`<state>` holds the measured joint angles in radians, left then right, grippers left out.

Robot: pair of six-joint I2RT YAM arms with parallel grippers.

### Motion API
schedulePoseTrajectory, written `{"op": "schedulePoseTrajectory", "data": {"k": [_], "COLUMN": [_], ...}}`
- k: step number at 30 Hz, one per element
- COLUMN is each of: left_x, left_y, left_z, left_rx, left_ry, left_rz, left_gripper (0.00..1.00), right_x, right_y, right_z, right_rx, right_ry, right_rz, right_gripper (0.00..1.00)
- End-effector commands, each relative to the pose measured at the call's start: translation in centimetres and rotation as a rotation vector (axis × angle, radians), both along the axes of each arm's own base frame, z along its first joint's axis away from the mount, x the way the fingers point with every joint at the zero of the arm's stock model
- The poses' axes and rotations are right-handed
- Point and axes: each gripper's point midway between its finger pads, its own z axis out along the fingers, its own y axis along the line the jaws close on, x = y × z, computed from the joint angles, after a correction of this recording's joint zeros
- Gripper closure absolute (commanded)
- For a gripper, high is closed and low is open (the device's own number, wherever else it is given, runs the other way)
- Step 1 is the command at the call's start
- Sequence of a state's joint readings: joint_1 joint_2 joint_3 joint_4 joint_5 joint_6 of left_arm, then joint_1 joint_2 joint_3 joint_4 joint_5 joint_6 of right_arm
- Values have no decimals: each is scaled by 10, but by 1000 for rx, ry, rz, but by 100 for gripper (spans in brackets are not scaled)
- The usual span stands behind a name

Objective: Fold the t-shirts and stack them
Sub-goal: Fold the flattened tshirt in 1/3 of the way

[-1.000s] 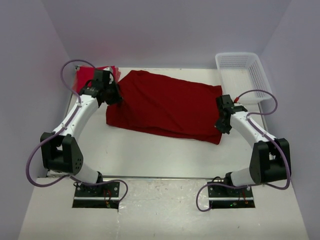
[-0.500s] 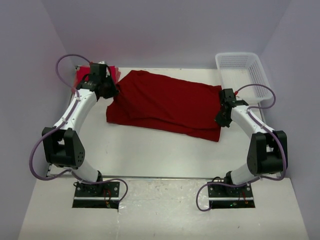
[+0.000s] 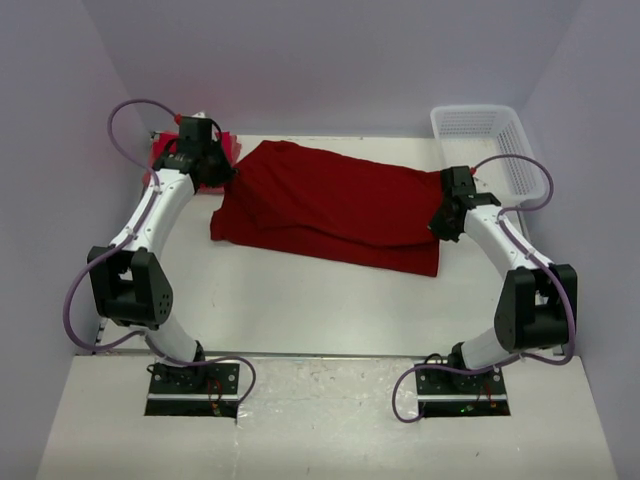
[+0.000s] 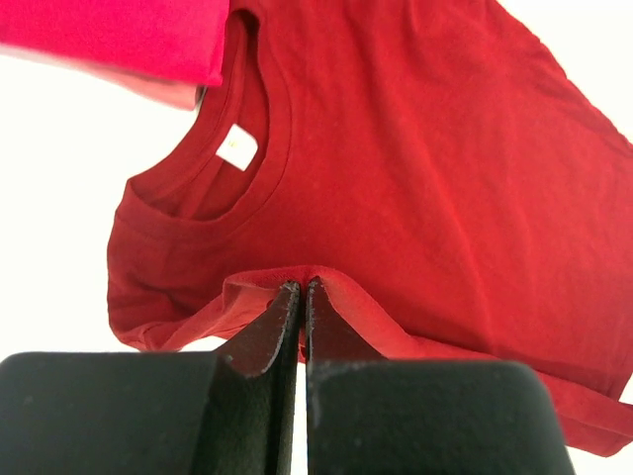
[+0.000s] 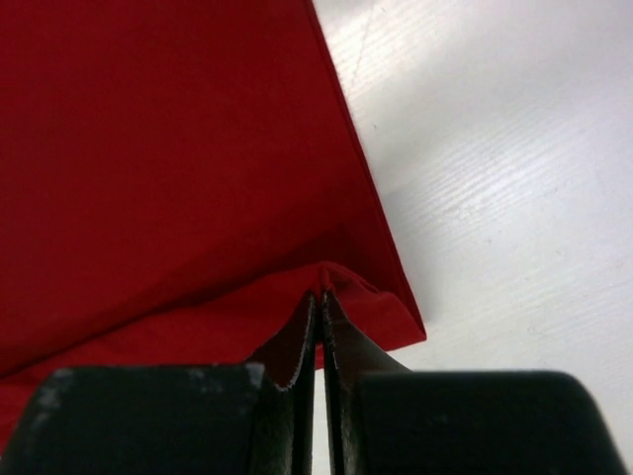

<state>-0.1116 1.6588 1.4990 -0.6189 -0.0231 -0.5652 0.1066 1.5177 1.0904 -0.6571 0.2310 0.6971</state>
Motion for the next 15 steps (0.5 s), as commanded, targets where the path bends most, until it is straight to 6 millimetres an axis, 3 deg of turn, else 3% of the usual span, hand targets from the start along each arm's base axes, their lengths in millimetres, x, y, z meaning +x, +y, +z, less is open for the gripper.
{"op": "schedulePoseTrajectory", "data": {"k": [1,6,15], "left_x": [20,31,50], "left_y": [4,-1,-9], "left_z": [23,14,3], "left_rx": [-8,-17,-33], "left_ry": [-71,-50,-28], "left_rz": [28,11,-21], "left_gripper": [100,100,100], "right_x": [19,27,35], "right_y": [2,-1,-1], "right_z": [19,21,4], "right_rx": [3,-19,-22], "right_ry": [-56,-52,-11], "right_rz": [3,-15,-22], "right_gripper": [100,100,100]}}
